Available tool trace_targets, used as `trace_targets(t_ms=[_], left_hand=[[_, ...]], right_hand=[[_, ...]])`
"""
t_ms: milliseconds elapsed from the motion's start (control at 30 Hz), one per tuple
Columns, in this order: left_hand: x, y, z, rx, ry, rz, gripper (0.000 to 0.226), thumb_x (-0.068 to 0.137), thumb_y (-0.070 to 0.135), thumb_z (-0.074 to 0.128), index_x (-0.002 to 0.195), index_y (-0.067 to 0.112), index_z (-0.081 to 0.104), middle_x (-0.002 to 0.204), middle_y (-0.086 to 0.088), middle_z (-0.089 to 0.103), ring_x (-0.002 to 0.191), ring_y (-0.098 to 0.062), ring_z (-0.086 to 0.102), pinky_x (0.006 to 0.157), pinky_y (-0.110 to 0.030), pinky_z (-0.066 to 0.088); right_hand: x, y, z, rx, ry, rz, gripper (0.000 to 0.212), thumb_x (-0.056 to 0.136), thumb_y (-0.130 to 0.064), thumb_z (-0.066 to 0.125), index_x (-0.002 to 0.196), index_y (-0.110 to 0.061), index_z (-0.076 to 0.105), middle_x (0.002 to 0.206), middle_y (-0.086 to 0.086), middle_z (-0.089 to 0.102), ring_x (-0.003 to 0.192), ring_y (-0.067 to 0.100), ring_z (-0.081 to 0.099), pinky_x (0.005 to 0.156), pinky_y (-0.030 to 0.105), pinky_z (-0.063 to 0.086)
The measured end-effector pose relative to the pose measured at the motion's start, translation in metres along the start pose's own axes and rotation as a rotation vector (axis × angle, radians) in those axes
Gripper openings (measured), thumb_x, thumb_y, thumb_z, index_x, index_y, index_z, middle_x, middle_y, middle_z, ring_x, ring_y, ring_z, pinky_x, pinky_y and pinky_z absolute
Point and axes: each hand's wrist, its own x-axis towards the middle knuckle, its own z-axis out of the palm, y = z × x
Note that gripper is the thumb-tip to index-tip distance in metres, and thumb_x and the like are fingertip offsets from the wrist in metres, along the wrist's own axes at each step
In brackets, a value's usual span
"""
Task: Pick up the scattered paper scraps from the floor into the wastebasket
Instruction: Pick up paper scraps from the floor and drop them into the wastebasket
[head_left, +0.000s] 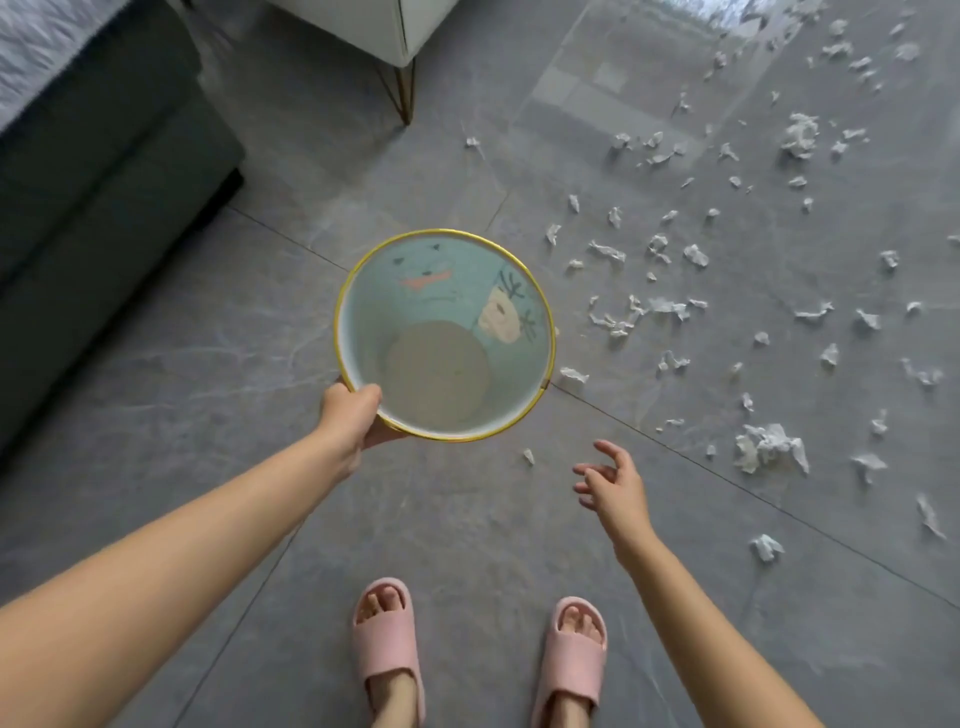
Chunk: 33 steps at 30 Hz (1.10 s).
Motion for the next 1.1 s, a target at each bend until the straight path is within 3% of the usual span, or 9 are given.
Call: trace_targets(t_ms=[200, 333, 433, 567, 767, 900, 1000, 1033, 1100], left_hand=[[0.058, -0.035, 0.027, -0.085, 0.080, 0.118, 0.032, 0.085, -0.005, 0.038, 0.106, 0.015, 0.049, 0.081, -0.005, 0.054, 0.062, -0.017, 0.054, 0.034, -0.020, 0.049], [0.110, -0.051, 0.053, -0.126, 0.120, 0.210, 0.029, 0.081, -0.002, 0.042, 0.102, 0.017, 0.050, 0.081, -0.005, 0.055, 0.066, -0.022, 0.057, 0.040, -0.025, 0.055], [0.150, -0.056, 0.073, -0.078, 0.129, 0.307, 0.030, 0.079, 0.000, 0.043, 0.099, 0.020, 0.051, 0.090, -0.004, 0.056, 0.078, -0.029, 0.061, 0.050, -0.036, 0.058], [0.176, -0.060, 0.091, -0.012, 0.147, 0.408, 0.027, 0.078, 0.007, 0.044, 0.099, 0.022, 0.050, 0.099, -0.003, 0.057, 0.085, -0.030, 0.064, 0.058, -0.043, 0.060], [0.198, -0.065, 0.104, 0.019, 0.080, 0.484, 0.025, 0.083, 0.016, 0.044, 0.107, 0.014, 0.049, 0.085, 0.000, 0.050, 0.082, -0.036, 0.067, 0.053, -0.039, 0.060], [0.191, -0.069, 0.104, 0.011, 0.065, 0.484, 0.033, 0.083, 0.024, 0.043, 0.114, 0.016, 0.050, 0.107, -0.008, 0.059, 0.092, -0.036, 0.067, 0.042, -0.032, 0.056], [0.185, -0.072, 0.104, 0.035, 0.045, 0.477, 0.029, 0.086, 0.029, 0.040, 0.114, 0.023, 0.044, 0.104, -0.004, 0.056, 0.092, -0.036, 0.067, 0.038, -0.024, 0.051], [0.186, -0.072, 0.104, 0.043, 0.046, 0.500, 0.032, 0.086, 0.032, 0.038, 0.117, 0.023, 0.043, 0.104, -0.003, 0.057, 0.094, -0.035, 0.066, 0.041, -0.023, 0.052], [0.197, -0.076, 0.107, 0.107, 0.077, 0.545, 0.050, 0.081, 0.039, 0.035, 0.127, 0.020, 0.041, 0.120, -0.008, 0.055, 0.112, -0.035, 0.056, 0.078, -0.038, 0.057]], right_hand=[[0.070, 0.076, 0.035, -0.367, -0.111, -0.044, 0.038, 0.088, -0.008, 0.050, 0.125, -0.015, 0.048, 0.083, 0.000, 0.060, 0.071, 0.018, 0.056, 0.061, 0.026, 0.040], [0.134, 0.111, 0.045, -1.210, -0.202, -0.573, 0.051, 0.091, -0.031, 0.047, 0.140, -0.028, 0.033, 0.134, 0.009, 0.048, 0.125, 0.030, 0.045, 0.094, 0.036, 0.042], [0.196, 0.129, 0.061, -1.565, -0.307, -1.039, 0.068, 0.083, -0.057, 0.036, 0.144, -0.030, 0.028, 0.145, 0.007, 0.043, 0.131, 0.027, 0.044, 0.108, 0.042, 0.034], [0.257, 0.138, 0.078, -1.911, -0.586, -1.095, 0.083, 0.078, -0.073, 0.025, 0.147, -0.027, 0.020, 0.147, 0.003, 0.039, 0.131, 0.021, 0.044, 0.110, 0.049, 0.026], [0.309, 0.164, 0.078, -1.801, -0.440, -1.516, 0.077, 0.087, -0.073, 0.013, 0.149, -0.029, 0.014, 0.157, 0.005, -0.009, 0.137, 0.015, 0.030, 0.105, 0.045, 0.013], [0.304, 0.153, 0.074, -1.738, -0.448, -1.384, 0.080, 0.083, -0.078, 0.016, 0.148, -0.030, 0.020, 0.155, -0.004, 0.020, 0.136, 0.012, 0.033, 0.104, 0.040, 0.021], [0.292, 0.164, 0.072, -1.656, -0.460, -1.186, 0.090, 0.076, -0.084, 0.025, 0.145, -0.026, 0.025, 0.148, -0.005, 0.037, 0.134, 0.013, 0.039, 0.108, 0.035, 0.019], [0.292, 0.166, 0.070, -1.601, -0.415, -1.181, 0.091, 0.076, -0.084, 0.026, 0.145, -0.026, 0.026, 0.147, -0.002, 0.039, 0.134, 0.016, 0.040, 0.110, 0.034, 0.017], [0.297, 0.170, 0.067, -1.525, -0.274, -1.166, 0.088, 0.079, -0.082, 0.026, 0.147, -0.027, 0.018, 0.147, 0.002, 0.039, 0.135, 0.021, 0.039, 0.111, 0.035, 0.011]])
